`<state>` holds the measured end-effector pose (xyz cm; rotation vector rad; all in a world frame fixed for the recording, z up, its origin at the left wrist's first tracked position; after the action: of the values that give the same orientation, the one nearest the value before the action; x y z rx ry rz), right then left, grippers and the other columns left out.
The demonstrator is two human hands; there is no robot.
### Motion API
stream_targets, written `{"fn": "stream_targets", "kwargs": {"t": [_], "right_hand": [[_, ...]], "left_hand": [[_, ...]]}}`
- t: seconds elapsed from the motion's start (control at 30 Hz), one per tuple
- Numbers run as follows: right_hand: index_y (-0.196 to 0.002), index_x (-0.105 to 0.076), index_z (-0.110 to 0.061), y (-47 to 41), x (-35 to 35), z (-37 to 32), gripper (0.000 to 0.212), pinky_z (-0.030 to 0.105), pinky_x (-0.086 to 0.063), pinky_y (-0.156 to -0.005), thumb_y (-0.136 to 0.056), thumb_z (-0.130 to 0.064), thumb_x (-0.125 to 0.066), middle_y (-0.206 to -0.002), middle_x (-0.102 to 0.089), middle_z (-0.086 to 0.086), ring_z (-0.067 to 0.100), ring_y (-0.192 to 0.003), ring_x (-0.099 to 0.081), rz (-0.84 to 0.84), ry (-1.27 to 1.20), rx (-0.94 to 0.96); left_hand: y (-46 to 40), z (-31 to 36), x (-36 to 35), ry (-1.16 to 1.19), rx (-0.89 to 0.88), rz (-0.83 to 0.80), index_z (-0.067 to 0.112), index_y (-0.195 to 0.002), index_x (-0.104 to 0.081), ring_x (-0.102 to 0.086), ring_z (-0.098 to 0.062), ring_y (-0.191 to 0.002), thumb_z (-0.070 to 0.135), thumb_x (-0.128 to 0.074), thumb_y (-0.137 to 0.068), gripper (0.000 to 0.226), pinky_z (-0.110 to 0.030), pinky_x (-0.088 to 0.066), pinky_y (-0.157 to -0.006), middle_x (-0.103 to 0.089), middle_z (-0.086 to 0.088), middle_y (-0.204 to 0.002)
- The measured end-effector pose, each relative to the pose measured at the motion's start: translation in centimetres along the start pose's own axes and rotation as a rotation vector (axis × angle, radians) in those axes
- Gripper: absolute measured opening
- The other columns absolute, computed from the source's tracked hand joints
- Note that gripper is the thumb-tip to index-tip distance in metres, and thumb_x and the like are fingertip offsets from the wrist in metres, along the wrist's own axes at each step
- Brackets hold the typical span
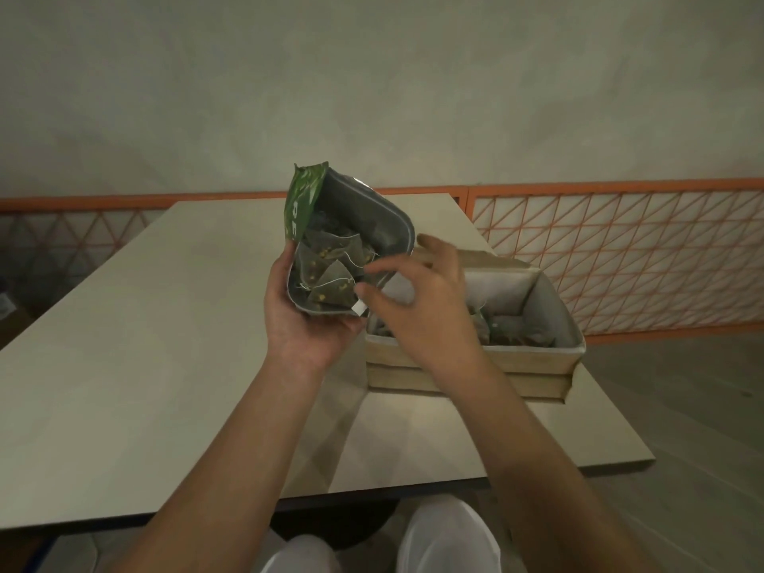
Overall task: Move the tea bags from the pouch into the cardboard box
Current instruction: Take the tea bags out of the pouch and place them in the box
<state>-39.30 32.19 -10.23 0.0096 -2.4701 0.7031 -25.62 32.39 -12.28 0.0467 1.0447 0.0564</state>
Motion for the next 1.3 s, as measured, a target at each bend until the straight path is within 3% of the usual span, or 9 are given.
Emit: {"fn": "stream_targets", "kwargs": {"t": [0.17, 0.33, 0.43, 0.57, 0.77, 1.0, 1.13, 1.23, 1.3], "right_hand": [[-0.115, -0.067, -0.039, -0.1, -2.4, -1.0, 0.040, 0.045, -0.043, -0.104, -0.077, -0.049, -0.074, -0.130, -0.040, 0.005, 0.028, -0.124, -0.039, -0.044, 0.085, -0.043], [-0.102, -0.072, -0.035, 0.0, -2.9, -1.1, 0.025, 0.044, -0.047, -0.097, -0.079, -0.043, -0.074, -0.124, -0.045, 0.005, 0.026, -0.118, -0.044, 0.026, 0.129, -0.001], [-0.096, -0.074, -0.033, -0.3, -2.5, -0.6, 0.015, 0.045, -0.050, -0.091, -0.083, -0.040, -0.071, -0.120, -0.051, 0.005, 0.025, -0.114, -0.049, 0.088, 0.065, 0.013], [-0.099, -0.077, -0.031, -0.8, -1.1, -0.5, 0.019, 0.047, -0.050, -0.089, -0.088, -0.042, -0.067, -0.127, -0.054, 0.004, 0.024, -0.116, -0.047, 0.177, 0.021, 0.051], [-0.103, -0.076, -0.024, -2.0, 2.0, -0.7, 0.019, 0.011, -0.040, -0.080, -0.090, -0.035, -0.066, -0.116, -0.053, -0.002, 0.013, -0.107, -0.047, 0.320, -0.151, 0.081], [-0.092, -0.060, -0.018, -3.3, 7.4, -0.2, 0.006, 0.027, -0.058, -0.065, -0.093, -0.022, -0.065, -0.096, -0.071, 0.007, 0.022, -0.082, -0.070, 0.385, -0.503, -0.073], [-0.080, -0.054, -0.023, -3.0, 8.7, 2.2, 0.016, 0.031, -0.056, -0.067, -0.088, -0.021, -0.068, -0.086, -0.066, 0.010, 0.028, -0.079, -0.065, 0.358, -0.363, -0.104], [-0.082, -0.057, -0.022, -2.2, 8.4, 4.3, 0.014, 0.012, -0.045, -0.063, -0.089, -0.028, -0.067, -0.082, -0.062, -0.004, 0.011, -0.074, -0.058, 0.185, -0.137, -0.151], [-0.084, -0.065, -0.022, -1.5, 7.6, 5.7, 0.019, 0.017, -0.046, -0.065, -0.090, -0.039, -0.064, -0.090, -0.064, -0.008, 0.008, -0.080, -0.059, 0.102, 0.040, -0.179]], "left_hand": [[-0.3, 0.1, 0.4, -0.002, -0.008, 0.022, 0.021, -0.149, -0.052, -0.052, -0.022, -0.135, 0.055, -0.055, -0.094, 0.066, -0.035, -0.033, -0.120, -0.044, -0.003, -0.158], [-0.2, 0.1, 0.4, 0.013, -0.025, 0.034, 0.017, -0.144, -0.058, -0.053, -0.025, -0.136, 0.055, -0.055, -0.092, 0.064, -0.035, -0.039, -0.115, -0.051, -0.008, -0.153], [0.1, 0.1, 0.4, 0.008, -0.023, 0.036, 0.015, -0.136, -0.064, -0.065, -0.027, -0.116, 0.056, -0.056, -0.089, 0.063, -0.033, -0.052, -0.099, -0.065, -0.012, -0.132], [-0.1, 0.1, 0.2, 0.023, -0.023, 0.037, 0.017, -0.141, -0.061, -0.059, -0.027, -0.129, 0.056, -0.058, -0.090, 0.064, -0.035, -0.045, -0.110, -0.060, -0.011, -0.144], [-0.4, -0.1, -0.1, 0.063, -0.009, -0.014, 0.019, -0.142, -0.061, -0.064, -0.032, -0.114, 0.056, -0.055, -0.093, 0.061, -0.040, -0.053, -0.097, -0.062, -0.011, -0.142], [-0.7, -0.1, 0.1, 0.082, 0.004, -0.039, 0.022, -0.145, -0.056, -0.052, -0.031, -0.127, 0.054, -0.058, -0.091, 0.063, -0.039, -0.046, -0.103, -0.048, -0.008, -0.155], [-0.5, -0.2, 0.1, 0.096, -0.002, -0.046, 0.022, -0.146, -0.056, -0.052, -0.030, -0.134, 0.053, -0.057, -0.092, 0.062, -0.041, -0.045, -0.106, -0.050, -0.010, -0.153], [-0.4, -0.3, -0.1, 0.111, 0.005, -0.063, 0.023, -0.146, -0.056, -0.046, -0.029, -0.141, 0.053, -0.056, -0.094, 0.060, -0.041, -0.049, -0.103, -0.051, -0.010, -0.152], [-0.5, -0.2, 0.0, 0.117, 0.007, -0.061, 0.022, -0.145, -0.057, -0.045, -0.029, -0.142, 0.053, -0.056, -0.093, 0.060, -0.040, -0.050, -0.101, -0.051, -0.009, -0.152]]}}
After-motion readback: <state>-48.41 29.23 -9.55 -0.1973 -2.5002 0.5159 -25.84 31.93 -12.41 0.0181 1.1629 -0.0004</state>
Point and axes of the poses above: each hand's wrist, its own y-axis away from the middle knuckle, its own x-axis out of the back of the hand, z = x × y, the point moved 1 cm from there along -y, towards the middle knuckle
